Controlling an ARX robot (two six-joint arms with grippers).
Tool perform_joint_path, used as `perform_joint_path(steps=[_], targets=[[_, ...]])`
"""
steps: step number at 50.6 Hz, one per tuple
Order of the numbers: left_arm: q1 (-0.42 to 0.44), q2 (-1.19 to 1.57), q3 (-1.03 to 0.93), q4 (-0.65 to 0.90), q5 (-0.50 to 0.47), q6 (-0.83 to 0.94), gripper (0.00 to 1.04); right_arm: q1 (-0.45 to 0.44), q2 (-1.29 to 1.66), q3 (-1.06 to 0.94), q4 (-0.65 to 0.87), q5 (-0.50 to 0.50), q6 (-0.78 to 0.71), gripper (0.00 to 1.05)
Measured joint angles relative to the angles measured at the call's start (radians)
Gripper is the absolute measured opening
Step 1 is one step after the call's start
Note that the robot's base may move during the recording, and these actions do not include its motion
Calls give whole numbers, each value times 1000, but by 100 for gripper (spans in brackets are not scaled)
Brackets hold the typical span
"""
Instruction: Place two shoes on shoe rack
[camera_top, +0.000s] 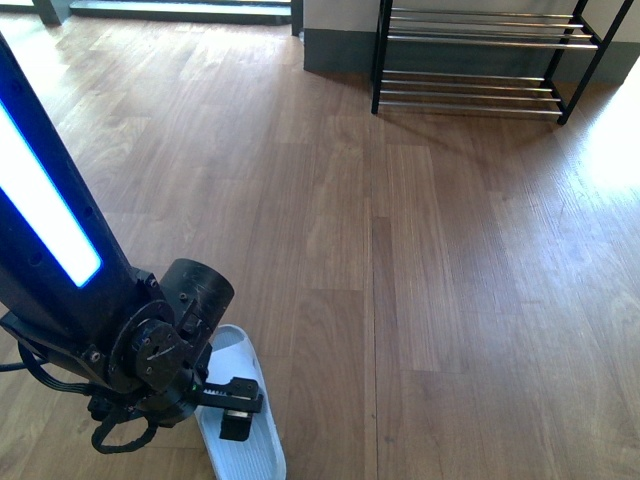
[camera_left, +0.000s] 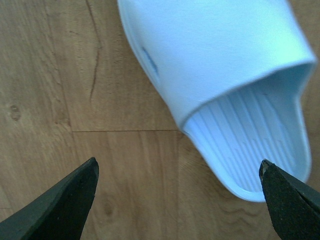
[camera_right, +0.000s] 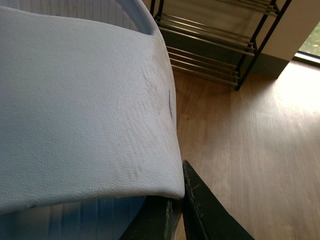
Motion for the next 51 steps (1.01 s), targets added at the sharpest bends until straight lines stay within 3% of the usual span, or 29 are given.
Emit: perform_joint_path(steps=[51], targets=[[-2, 166, 97, 129, -125, 158, 95, 0, 0, 0, 0, 0, 0, 2]])
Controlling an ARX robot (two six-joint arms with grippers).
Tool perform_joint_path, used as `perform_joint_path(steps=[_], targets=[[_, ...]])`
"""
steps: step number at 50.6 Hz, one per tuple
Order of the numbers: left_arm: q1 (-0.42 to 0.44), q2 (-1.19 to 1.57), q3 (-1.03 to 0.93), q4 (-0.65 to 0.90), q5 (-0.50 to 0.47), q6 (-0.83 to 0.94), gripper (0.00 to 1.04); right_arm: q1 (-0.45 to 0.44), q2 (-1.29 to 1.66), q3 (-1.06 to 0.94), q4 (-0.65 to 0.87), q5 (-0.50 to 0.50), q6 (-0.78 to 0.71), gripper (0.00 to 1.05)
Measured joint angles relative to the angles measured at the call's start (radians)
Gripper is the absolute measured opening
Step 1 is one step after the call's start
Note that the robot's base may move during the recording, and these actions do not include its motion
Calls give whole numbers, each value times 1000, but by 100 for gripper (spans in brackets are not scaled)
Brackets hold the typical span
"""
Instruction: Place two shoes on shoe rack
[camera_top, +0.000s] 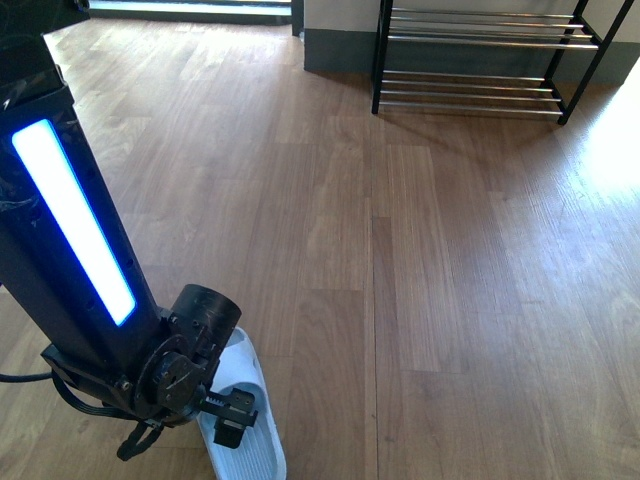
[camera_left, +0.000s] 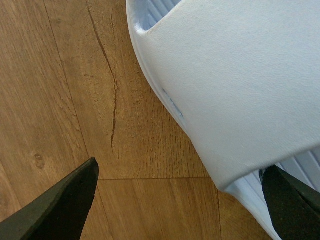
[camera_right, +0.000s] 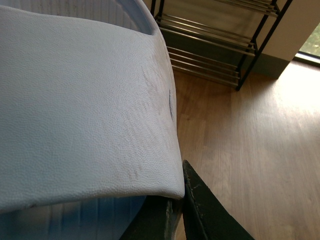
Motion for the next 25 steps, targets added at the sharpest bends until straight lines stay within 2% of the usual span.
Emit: perform_joint_path(steps=[25], targets=[[19, 89, 55, 69, -87, 52, 95, 0, 0, 0, 0, 0, 0, 2]])
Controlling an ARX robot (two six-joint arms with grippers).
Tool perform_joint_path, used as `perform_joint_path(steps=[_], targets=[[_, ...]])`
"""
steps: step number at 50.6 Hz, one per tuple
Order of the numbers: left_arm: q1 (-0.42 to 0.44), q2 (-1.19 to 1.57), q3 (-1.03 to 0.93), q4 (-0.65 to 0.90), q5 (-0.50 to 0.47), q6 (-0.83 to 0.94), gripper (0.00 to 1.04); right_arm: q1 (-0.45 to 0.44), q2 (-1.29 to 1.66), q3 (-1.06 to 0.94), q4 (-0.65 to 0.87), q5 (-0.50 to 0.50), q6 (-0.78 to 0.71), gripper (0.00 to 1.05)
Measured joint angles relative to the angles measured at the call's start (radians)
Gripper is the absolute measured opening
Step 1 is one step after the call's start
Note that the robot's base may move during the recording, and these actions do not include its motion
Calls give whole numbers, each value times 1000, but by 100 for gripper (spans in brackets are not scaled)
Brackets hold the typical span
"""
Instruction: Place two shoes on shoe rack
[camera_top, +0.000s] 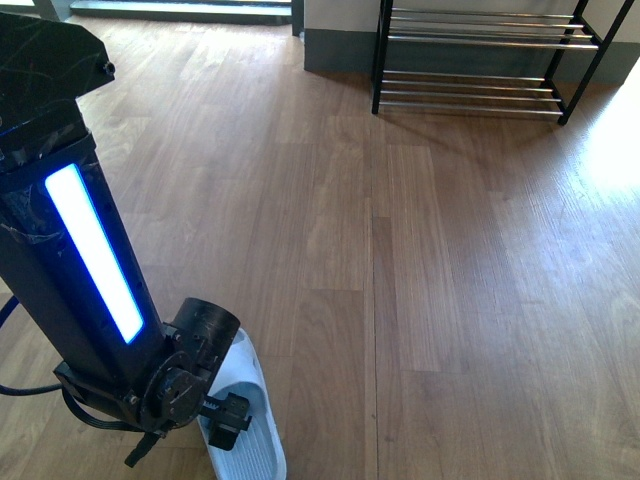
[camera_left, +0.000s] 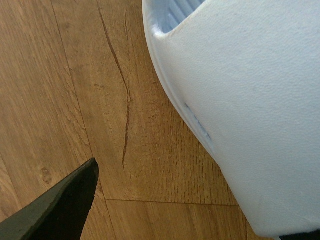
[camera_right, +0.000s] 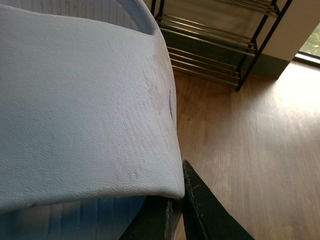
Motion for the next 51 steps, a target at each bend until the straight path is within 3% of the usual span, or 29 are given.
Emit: perform_joint_path(steps=[5, 24, 33, 51], targets=[[0, 5, 0, 32, -25, 24, 95, 0, 0, 0, 0, 0, 0, 2], [9, 17, 1, 26, -45, 40, 24, 0, 0, 0, 0, 0, 0, 2], [12, 17, 1, 26, -58, 35, 4, 0, 0, 0, 0, 0, 0, 2], [53, -106, -84, 13, -39, 4, 2, 0, 0, 0, 0, 0, 0, 2]])
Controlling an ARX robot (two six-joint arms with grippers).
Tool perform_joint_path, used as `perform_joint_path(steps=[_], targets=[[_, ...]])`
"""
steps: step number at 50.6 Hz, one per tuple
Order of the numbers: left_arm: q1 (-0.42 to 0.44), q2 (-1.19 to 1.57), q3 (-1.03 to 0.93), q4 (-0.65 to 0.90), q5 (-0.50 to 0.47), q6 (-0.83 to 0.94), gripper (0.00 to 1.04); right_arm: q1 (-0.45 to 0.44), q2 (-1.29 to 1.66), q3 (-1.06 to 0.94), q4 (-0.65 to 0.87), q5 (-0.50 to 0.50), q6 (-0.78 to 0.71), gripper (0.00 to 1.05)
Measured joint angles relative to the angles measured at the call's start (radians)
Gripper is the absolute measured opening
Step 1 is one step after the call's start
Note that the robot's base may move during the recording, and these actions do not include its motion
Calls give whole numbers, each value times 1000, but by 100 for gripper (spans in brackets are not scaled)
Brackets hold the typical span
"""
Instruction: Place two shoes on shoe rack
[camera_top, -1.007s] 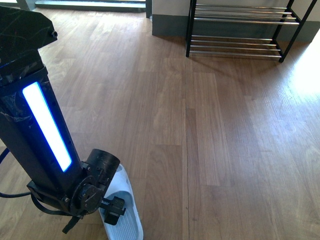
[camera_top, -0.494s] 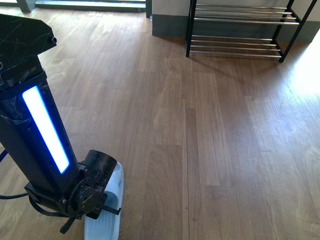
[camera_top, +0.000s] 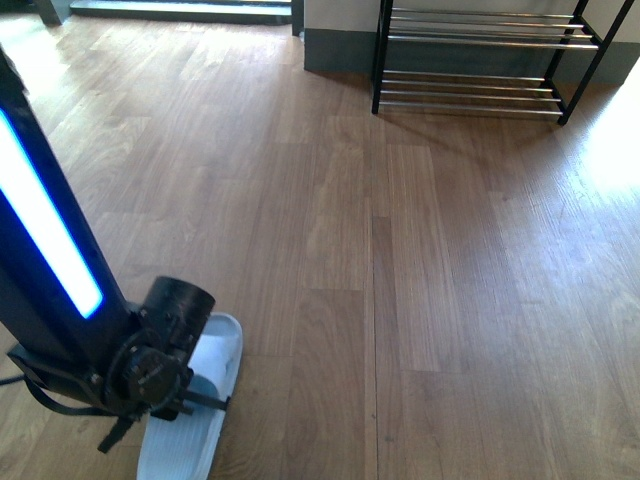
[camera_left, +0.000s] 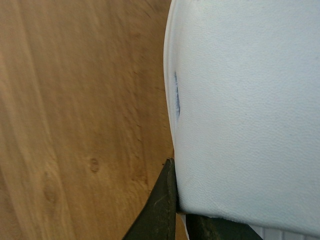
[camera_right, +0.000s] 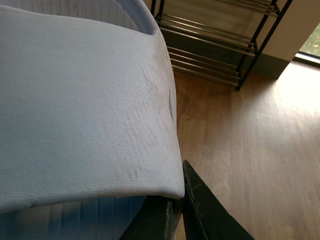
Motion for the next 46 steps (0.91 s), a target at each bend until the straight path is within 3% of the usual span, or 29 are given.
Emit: perform_joint_path(steps=[18, 30, 46], targets=[[163, -647, -264, 43, 5, -44, 2, 0, 0, 0, 0, 0, 0, 2], [174, -1198, -510, -66, -17, -58, 2, 0, 0, 0, 0, 0, 0, 2], [179, -1624, -745, -111, -98, 5, 2, 0, 0, 0, 0, 0, 0, 2]])
